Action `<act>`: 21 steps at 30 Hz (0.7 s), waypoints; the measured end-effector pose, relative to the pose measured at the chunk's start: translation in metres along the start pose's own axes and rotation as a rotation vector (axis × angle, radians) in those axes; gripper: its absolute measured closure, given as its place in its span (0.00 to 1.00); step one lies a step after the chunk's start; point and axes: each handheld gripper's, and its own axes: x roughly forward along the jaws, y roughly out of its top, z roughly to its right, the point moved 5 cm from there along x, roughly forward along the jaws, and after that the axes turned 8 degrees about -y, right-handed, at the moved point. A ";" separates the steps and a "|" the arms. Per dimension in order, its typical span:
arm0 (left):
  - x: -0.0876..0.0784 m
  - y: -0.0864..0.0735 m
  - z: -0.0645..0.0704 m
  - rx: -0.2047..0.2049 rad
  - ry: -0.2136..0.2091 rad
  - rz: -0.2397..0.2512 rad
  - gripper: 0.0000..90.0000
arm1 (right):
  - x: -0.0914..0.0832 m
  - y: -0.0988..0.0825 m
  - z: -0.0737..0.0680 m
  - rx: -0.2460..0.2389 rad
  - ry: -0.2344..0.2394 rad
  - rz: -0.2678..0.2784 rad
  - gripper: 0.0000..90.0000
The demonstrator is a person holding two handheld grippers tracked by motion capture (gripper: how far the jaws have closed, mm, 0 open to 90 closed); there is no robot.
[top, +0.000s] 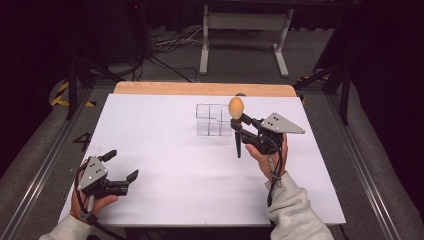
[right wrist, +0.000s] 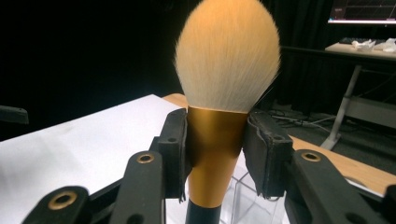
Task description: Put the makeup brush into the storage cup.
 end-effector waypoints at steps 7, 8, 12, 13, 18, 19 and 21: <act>0.005 0.000 0.003 0.006 -0.015 -0.015 0.05 | 0.004 0.001 0.006 -0.002 -0.007 0.020 0.69; 0.005 0.000 0.003 0.006 -0.018 -0.017 0.05 | 0.004 0.001 0.008 0.003 -0.010 0.024 0.69; 0.006 0.000 0.004 0.002 -0.024 -0.018 0.05 | 0.008 0.003 0.011 0.007 -0.011 0.041 0.69; 0.007 0.000 0.005 -0.003 -0.025 -0.015 0.05 | 0.009 0.004 0.011 0.005 -0.012 0.048 0.69; 0.008 0.000 0.007 0.008 -0.032 -0.024 0.05 | 0.012 0.011 0.016 0.013 -0.023 0.081 0.69; 0.008 0.000 0.008 0.008 -0.034 -0.024 0.05 | 0.012 0.011 0.016 0.013 -0.023 0.081 0.69; 0.009 0.000 0.009 0.009 -0.035 -0.032 0.05 | 0.014 0.015 0.019 0.024 -0.027 0.092 0.69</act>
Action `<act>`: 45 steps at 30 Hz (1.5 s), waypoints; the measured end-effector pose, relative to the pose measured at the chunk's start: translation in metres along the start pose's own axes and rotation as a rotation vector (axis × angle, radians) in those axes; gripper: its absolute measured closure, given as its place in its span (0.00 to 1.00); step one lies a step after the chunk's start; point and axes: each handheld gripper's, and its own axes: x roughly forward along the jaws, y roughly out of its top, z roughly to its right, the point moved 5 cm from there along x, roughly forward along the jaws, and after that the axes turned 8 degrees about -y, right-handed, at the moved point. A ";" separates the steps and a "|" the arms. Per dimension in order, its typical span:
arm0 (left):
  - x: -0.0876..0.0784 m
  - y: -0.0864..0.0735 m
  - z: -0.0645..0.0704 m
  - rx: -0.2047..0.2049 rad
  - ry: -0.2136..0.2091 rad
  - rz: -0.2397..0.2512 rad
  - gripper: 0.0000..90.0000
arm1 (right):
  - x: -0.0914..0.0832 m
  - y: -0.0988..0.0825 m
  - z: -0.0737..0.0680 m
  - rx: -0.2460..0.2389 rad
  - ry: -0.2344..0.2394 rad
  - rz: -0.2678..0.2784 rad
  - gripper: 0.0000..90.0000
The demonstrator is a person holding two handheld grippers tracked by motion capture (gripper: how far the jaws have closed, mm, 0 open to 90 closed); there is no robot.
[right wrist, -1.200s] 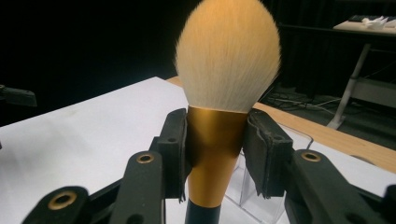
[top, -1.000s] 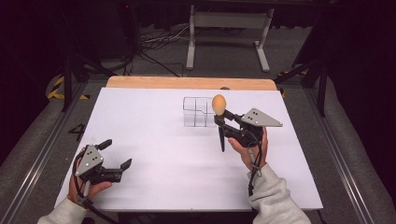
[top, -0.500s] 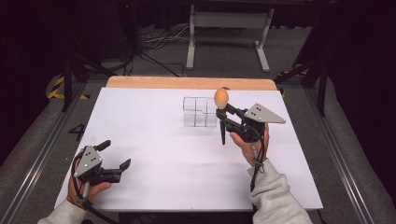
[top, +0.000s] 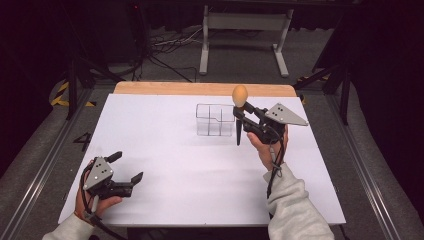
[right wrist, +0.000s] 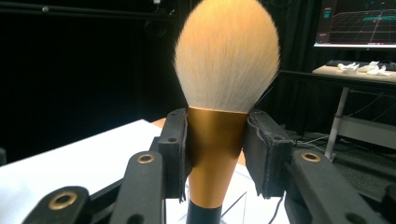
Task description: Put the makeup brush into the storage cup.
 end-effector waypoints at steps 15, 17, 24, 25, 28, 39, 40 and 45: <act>0.001 -0.001 0.003 0.006 -0.011 -0.004 0.05 | 0.024 0.012 0.013 0.013 -0.048 0.031 0.69; 0.001 -0.001 0.003 0.004 -0.012 -0.004 0.05 | 0.028 0.014 0.015 0.019 -0.051 0.036 0.69; 0.001 -0.001 0.003 0.005 -0.016 -0.005 0.05 | 0.038 0.022 0.020 0.027 -0.065 0.056 0.69; 0.001 -0.001 0.003 0.005 -0.017 -0.005 0.05 | 0.040 0.022 0.020 0.022 -0.068 0.052 0.69; 0.001 -0.001 0.003 0.005 -0.015 -0.006 0.05 | 0.044 0.024 0.021 0.019 -0.073 0.055 0.69; 0.002 -0.001 0.004 0.007 -0.020 -0.006 0.05 | 0.060 0.033 0.022 0.009 -0.091 0.066 0.69; 0.002 -0.001 0.004 0.006 -0.021 -0.006 0.05 | 0.062 0.034 0.022 0.007 -0.095 0.066 0.69; 0.001 -0.001 0.004 0.005 -0.022 -0.004 0.05 | 0.070 0.034 0.024 0.004 -0.099 0.061 0.69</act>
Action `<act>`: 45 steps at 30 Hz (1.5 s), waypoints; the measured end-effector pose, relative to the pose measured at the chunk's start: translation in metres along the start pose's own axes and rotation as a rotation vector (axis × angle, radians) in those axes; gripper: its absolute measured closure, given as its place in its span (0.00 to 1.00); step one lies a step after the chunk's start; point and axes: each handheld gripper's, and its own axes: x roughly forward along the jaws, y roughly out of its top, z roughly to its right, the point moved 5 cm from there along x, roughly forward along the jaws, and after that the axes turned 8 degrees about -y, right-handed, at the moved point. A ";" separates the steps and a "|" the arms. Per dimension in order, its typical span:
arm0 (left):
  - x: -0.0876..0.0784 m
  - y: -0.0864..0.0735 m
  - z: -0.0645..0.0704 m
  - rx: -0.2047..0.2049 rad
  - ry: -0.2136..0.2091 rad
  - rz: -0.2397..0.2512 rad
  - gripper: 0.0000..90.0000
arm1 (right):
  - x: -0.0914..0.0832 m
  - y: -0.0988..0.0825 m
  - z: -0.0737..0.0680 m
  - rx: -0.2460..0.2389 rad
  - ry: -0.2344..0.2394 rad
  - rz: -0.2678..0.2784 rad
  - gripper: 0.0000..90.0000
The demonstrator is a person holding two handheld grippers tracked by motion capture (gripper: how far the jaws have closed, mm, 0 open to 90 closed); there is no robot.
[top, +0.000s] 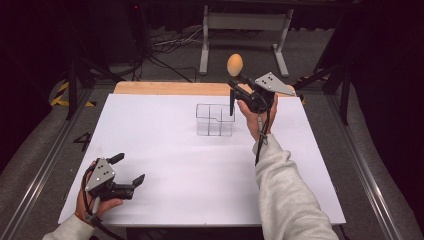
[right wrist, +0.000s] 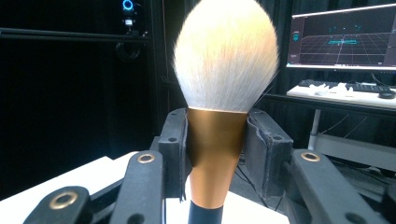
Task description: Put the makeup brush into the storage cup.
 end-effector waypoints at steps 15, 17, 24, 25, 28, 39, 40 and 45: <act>0.000 0.000 0.000 0.001 -0.009 0.000 0.05 | 0.015 -0.006 0.007 0.041 -0.036 -0.005 0.69; -0.001 0.000 0.000 0.000 -0.010 -0.001 0.05 | 0.017 -0.007 0.009 0.044 -0.043 -0.005 0.69; -0.001 0.000 0.000 0.001 -0.013 0.001 0.05 | 0.020 -0.012 0.010 0.052 -0.052 -0.014 0.69; -0.001 0.000 0.001 0.001 -0.013 0.001 0.05 | 0.020 -0.013 0.011 0.054 -0.050 -0.015 0.69; 0.000 0.000 0.001 0.005 -0.016 0.001 0.05 | 0.021 -0.016 0.011 0.067 -0.054 -0.024 0.69; 0.001 0.000 0.001 0.004 -0.022 -0.001 0.05 | 0.023 -0.033 0.010 0.083 -0.038 -0.054 0.69; 0.001 0.000 0.001 0.004 -0.022 -0.001 0.05 | 0.023 -0.035 0.009 0.081 -0.035 -0.057 0.69; 0.001 -0.001 0.002 0.003 -0.024 -0.002 0.05 | 0.024 -0.039 0.009 0.079 -0.034 -0.069 0.69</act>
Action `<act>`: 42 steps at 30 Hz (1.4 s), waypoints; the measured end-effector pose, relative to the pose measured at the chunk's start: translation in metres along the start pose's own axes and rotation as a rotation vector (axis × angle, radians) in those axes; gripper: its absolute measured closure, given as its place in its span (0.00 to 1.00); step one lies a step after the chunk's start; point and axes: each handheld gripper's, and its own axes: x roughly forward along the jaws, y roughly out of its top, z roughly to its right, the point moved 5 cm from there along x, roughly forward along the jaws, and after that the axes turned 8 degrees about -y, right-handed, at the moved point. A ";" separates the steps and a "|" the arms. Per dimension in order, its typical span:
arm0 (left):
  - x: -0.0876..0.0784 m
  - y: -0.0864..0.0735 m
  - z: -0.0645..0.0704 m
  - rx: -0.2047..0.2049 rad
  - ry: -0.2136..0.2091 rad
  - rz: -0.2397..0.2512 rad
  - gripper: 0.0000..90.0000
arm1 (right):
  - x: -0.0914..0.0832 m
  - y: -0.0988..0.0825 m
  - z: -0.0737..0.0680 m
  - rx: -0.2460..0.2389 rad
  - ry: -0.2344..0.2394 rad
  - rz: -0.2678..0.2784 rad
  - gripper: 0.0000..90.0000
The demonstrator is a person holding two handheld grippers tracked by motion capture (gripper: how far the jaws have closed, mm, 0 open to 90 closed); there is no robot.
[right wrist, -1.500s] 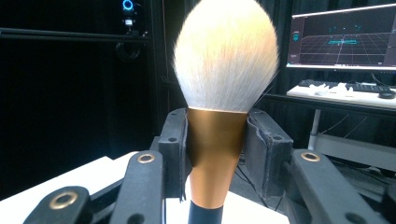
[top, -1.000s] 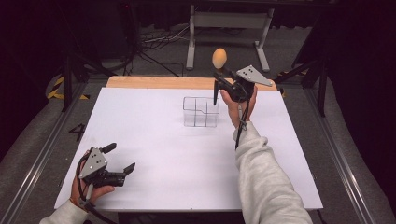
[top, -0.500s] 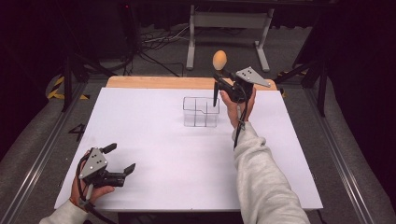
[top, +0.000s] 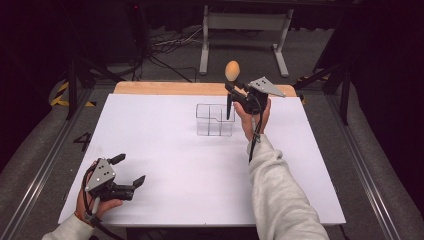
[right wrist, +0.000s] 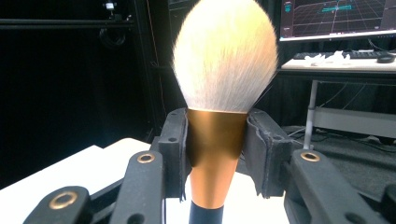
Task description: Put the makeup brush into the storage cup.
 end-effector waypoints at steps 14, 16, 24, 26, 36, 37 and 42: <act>0.000 0.000 0.000 0.004 0.002 -0.001 0.05 | -0.003 -0.018 0.001 0.015 0.007 -0.032 0.69; 0.000 0.000 0.000 0.006 0.004 -0.002 0.05 | -0.004 -0.022 0.000 0.005 0.011 -0.042 0.70; -0.002 0.002 0.001 0.011 0.013 0.016 0.05 | -0.010 -0.030 -0.002 -0.004 0.014 -0.063 0.70; -0.003 0.003 0.001 0.012 0.013 0.021 0.05 | -0.010 -0.031 -0.002 -0.005 0.015 -0.065 0.70; -0.003 0.003 0.001 0.010 0.011 0.025 0.05 | -0.011 -0.038 -0.004 -0.010 0.018 -0.085 0.70; -0.003 0.003 0.002 0.011 0.010 0.021 0.05 | -0.012 -0.040 -0.003 -0.007 0.014 -0.088 0.70; -0.003 0.003 0.002 0.013 0.012 0.016 0.05 | -0.012 -0.042 -0.003 -0.001 0.016 -0.095 0.70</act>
